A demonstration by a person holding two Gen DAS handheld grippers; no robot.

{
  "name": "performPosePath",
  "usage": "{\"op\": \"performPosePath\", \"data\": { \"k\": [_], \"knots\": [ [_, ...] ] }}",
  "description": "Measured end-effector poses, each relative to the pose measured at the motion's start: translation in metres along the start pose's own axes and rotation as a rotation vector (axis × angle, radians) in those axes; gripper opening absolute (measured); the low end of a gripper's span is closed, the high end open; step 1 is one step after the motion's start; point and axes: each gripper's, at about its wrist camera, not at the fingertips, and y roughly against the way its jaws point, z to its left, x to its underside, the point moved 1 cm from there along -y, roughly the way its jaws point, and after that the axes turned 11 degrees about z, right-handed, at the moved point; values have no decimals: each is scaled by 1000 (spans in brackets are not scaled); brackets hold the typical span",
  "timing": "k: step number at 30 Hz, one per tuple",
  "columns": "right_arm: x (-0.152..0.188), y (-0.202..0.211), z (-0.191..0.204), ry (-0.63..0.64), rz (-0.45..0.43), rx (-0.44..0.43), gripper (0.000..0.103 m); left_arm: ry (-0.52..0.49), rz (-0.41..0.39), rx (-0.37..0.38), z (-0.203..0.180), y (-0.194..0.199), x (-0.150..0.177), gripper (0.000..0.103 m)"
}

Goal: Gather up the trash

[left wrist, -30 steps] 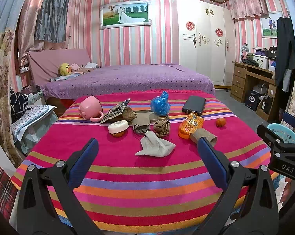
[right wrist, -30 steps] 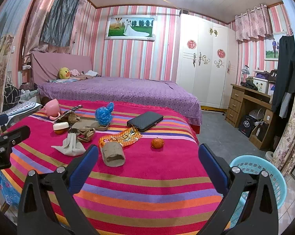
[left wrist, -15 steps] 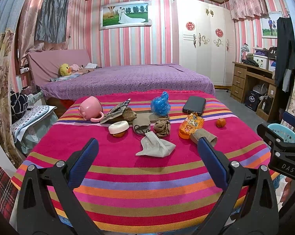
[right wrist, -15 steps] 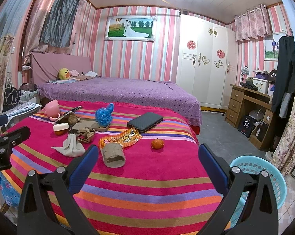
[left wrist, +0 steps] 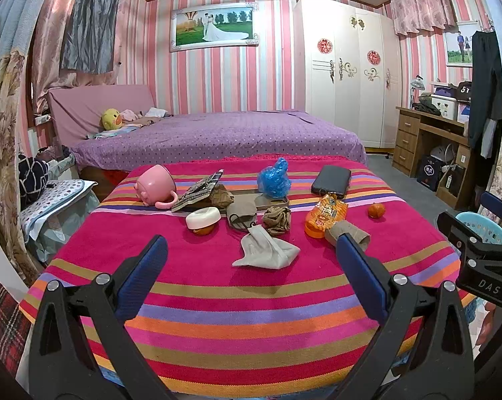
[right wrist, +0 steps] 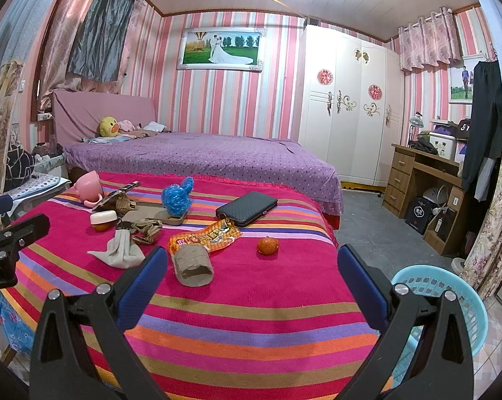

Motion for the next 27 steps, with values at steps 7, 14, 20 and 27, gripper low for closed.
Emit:
{"op": "performPosePath", "data": {
  "k": [7,14,20,27],
  "knots": [
    [-1,1,1,1,-2,0,99,2,0,0,0,0,1,98],
    [-1,1,1,1,0,-1,99,1,0,0,0,0,0,98],
    [-1,0,1,1,-1,-1,99,1,-1,0,0,0,1,98],
    [-1,1,1,2,-2,0,99,1,-1,0,0,0,1,98]
  ]
}}
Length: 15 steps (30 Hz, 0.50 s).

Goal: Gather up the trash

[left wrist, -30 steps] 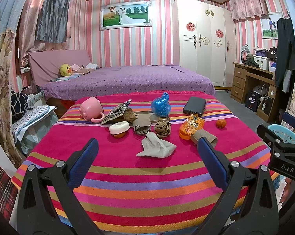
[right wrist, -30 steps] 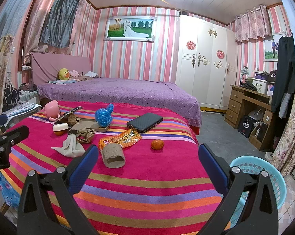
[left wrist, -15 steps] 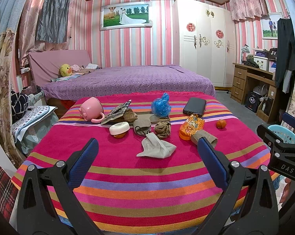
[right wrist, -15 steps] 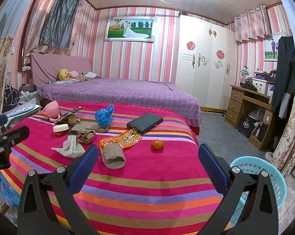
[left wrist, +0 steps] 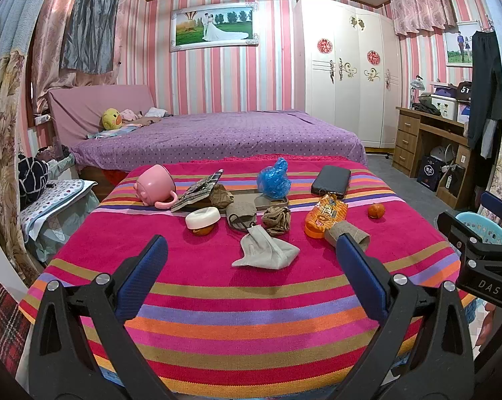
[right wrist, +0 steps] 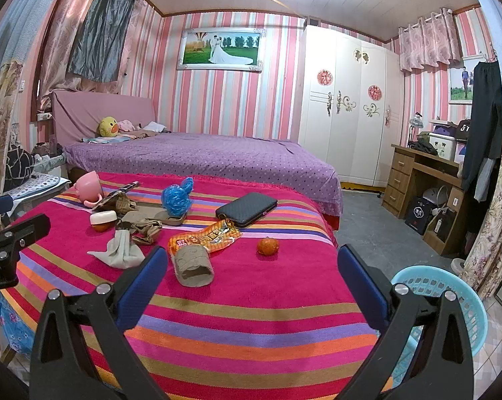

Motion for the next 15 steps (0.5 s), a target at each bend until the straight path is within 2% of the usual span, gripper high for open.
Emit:
{"op": "performPosePath", "data": {
  "k": [15],
  "knots": [
    [0,0,0,0,0,-1,99,1,0,0,0,0,0,98]
  ]
}}
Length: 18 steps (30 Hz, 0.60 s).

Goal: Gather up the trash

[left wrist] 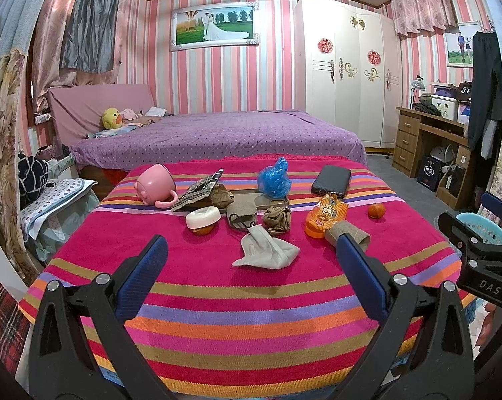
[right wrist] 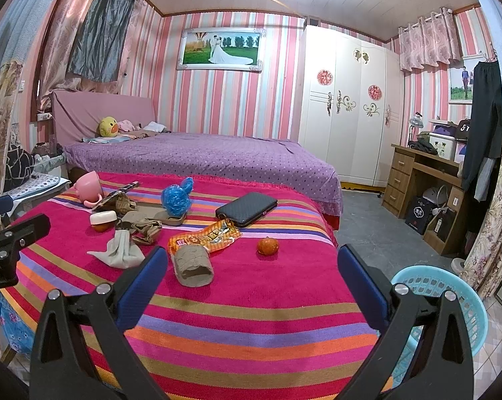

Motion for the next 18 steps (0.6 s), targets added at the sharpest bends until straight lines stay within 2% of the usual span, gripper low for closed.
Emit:
{"op": "performPosePath", "data": {
  "k": [11,15,18],
  "knots": [
    [-1,-2,-1,-13,10,-13,99,5,15,-13,5,-5,-1,98],
    [-5,-10,-11,-21,28,-24,99,-4,53,-38,7,-30,-7,98],
    [-12,-21,-16,-10,50,9,99,-9,94,-56,9,-56,-10,98]
  ]
}}
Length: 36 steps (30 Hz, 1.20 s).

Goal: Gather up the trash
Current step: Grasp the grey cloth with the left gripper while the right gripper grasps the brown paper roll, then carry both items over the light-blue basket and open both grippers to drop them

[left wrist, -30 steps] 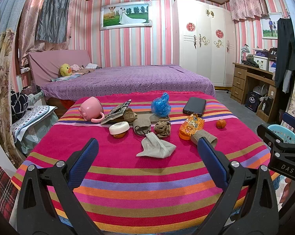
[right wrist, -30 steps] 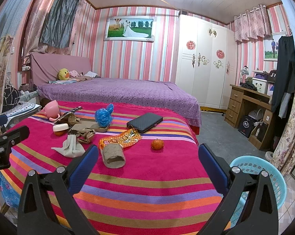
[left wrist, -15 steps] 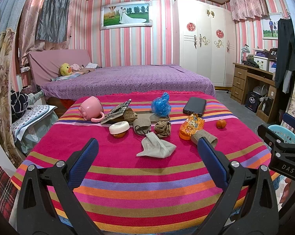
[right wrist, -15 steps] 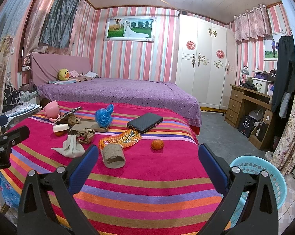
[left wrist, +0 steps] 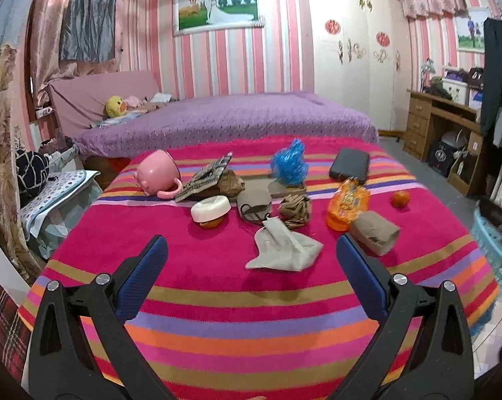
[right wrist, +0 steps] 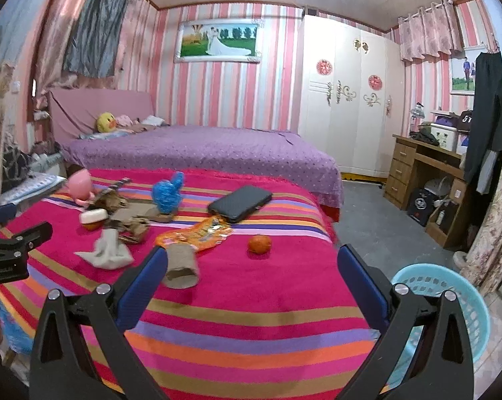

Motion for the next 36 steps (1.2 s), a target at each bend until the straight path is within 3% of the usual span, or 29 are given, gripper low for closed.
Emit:
{"op": "performPosePath", "data": {
  "k": [6,11,14,15,16,19,25,32,33,36],
  "knots": [
    [-10,-22,-17,1,30,17,99,26,165,37,-5,-61,-3,97],
    [-16,-46,-25,1,78,8,99,13,202,61,-17,-91,-8,96],
    [-15,-62,-20,23,114,3,99,-10,257,107,-27,-107,-10,72],
    [-13,-66,-19,30,124,1,99,-22,292,127,-30,-113,-8,55],
    [-10,-69,-17,34,134,-6,99,-39,315,135,-33,-116,-6,45],
    [-5,-78,-5,48,169,-44,99,-65,289,126,-34,-105,-6,27],
    [-4,-85,42,125,180,-133,99,-41,206,76,1,-64,-8,26],
    [1,-127,88,181,314,-168,98,63,203,20,53,-57,-5,26],
    [1,-132,91,185,325,-164,94,71,207,17,57,-58,-5,26],
    [6,-144,98,210,380,-212,44,72,198,5,59,-57,-4,26]
  ]
}}
